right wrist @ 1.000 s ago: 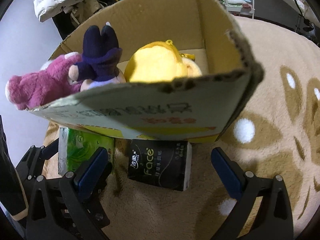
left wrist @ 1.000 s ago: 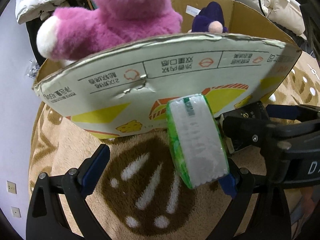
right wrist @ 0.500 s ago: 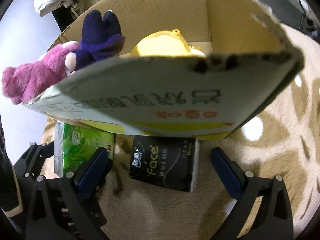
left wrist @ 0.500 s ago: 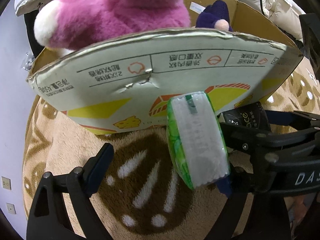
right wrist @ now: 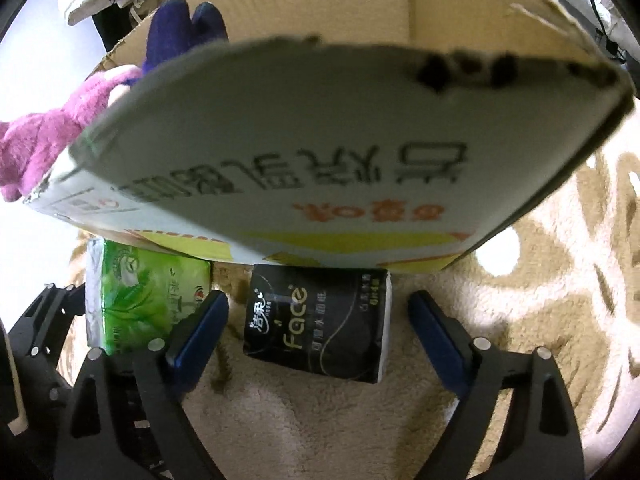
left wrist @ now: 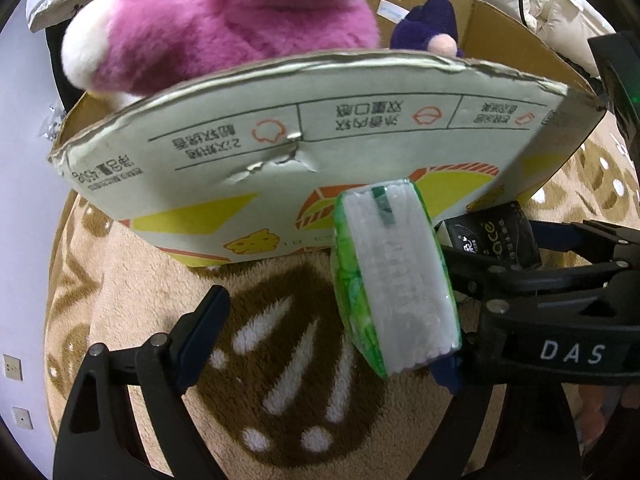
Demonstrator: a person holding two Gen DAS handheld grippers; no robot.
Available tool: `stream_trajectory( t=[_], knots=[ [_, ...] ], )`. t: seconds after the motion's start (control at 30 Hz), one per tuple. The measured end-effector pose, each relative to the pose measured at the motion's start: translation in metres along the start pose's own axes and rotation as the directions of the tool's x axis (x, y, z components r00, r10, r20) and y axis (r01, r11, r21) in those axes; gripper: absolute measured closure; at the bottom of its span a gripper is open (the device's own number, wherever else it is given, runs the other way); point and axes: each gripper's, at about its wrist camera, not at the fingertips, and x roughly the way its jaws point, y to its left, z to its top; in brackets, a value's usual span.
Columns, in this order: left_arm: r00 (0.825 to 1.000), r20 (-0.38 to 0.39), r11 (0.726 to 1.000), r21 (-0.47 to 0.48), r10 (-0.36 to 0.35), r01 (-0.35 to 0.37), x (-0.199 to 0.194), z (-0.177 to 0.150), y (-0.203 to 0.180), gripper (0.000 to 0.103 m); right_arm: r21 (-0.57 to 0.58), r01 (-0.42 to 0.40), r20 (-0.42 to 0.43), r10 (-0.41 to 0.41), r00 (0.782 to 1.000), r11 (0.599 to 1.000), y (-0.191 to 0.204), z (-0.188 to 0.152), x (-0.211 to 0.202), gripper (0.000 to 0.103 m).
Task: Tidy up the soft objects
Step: 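Grasp the green tissue pack with the left tool while the right tool grasps the black Face pack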
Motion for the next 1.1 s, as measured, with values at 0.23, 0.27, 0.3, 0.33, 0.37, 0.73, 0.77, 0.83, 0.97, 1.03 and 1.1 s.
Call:
stream_trajectory(
  t=[0.23,0.27,0.3,0.33,0.37,0.73,0.77,0.83,0.97,1.03,1.1],
  knots=[
    [1.0,-0.016,1.0,0.026,0.005,-0.004,0.005,0.0,-0.009,0.023,-0.007,0.049,0.002,-0.049,0.999,0.999,0.004,-0.003,0.002,0.021],
    [1.0,-0.013,1.0,0.031,0.004,-0.004,0.005,0.0,-0.01,0.026,-0.008,0.055,0.001,-0.055,0.999,0.998,0.004,-0.004,0.002,0.022],
    [1.0,-0.014,0.999,0.034,0.001,-0.001,0.006,0.0,-0.01,0.03,-0.009,0.062,0.001,-0.062,0.998,0.998,0.006,-0.004,0.003,0.026],
    [1.0,-0.017,0.999,0.036,-0.003,0.003,0.006,0.0,-0.012,0.031,-0.011,0.068,0.001,-0.068,0.998,0.998,0.009,-0.006,0.004,0.029],
    [1.0,-0.022,0.999,0.034,-0.003,0.004,0.007,0.0,-0.012,0.031,-0.012,0.077,0.0,-0.077,0.997,0.997,0.009,-0.006,0.004,0.032],
    [0.998,-0.013,0.998,0.005,-0.062,0.062,-0.004,-0.001,-0.003,0.063,-0.006,0.045,-0.004,-0.045,0.999,0.999,0.005,-0.006,0.0,0.037],
    [0.997,-0.011,0.997,0.006,-0.071,0.071,-0.005,-0.001,-0.003,0.071,-0.006,0.041,-0.003,-0.041,0.999,0.999,0.002,-0.005,-0.002,0.037],
    [0.997,0.003,0.997,0.011,-0.071,0.071,-0.011,-0.003,-0.004,0.072,-0.002,0.032,-0.004,-0.032,0.999,0.999,0.001,-0.006,-0.004,0.037],
    [0.996,0.048,0.997,0.007,-0.073,0.073,-0.025,-0.009,-0.006,0.074,-0.005,0.019,-0.003,-0.019,1.0,1.0,0.0,-0.012,-0.009,0.037],
    [0.995,0.072,0.998,0.001,-0.069,0.069,-0.036,-0.012,-0.006,0.074,-0.013,0.01,0.007,-0.01,1.0,1.0,0.001,-0.015,-0.014,0.037],
    [0.994,0.09,0.998,-0.006,-0.055,0.056,-0.043,-0.017,-0.004,0.074,-0.034,0.008,0.032,-0.007,0.999,0.999,0.004,-0.018,-0.022,0.037]
  ],
)
